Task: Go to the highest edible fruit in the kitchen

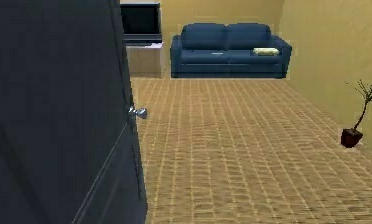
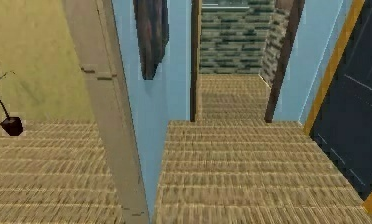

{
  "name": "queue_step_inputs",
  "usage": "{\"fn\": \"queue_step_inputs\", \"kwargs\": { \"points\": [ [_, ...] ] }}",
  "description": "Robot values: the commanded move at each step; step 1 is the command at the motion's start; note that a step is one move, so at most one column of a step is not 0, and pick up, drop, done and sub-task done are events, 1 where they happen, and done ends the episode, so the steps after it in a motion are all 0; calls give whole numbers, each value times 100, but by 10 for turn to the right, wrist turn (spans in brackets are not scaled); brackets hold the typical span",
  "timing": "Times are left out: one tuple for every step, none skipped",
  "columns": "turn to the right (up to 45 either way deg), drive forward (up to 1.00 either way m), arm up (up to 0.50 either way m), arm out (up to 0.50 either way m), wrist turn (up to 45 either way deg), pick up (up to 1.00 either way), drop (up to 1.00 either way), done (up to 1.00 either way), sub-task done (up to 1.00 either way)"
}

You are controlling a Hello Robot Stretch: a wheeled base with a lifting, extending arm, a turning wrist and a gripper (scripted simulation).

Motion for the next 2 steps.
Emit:
{"fn": "queue_step_inputs", "kwargs": {
  "points": [
    [60, 0, 0, 0, 0, 0, 0, 0, 0],
    [0, 100, 0, 0, 0, 0, 0, 0, 0]
  ]
}}
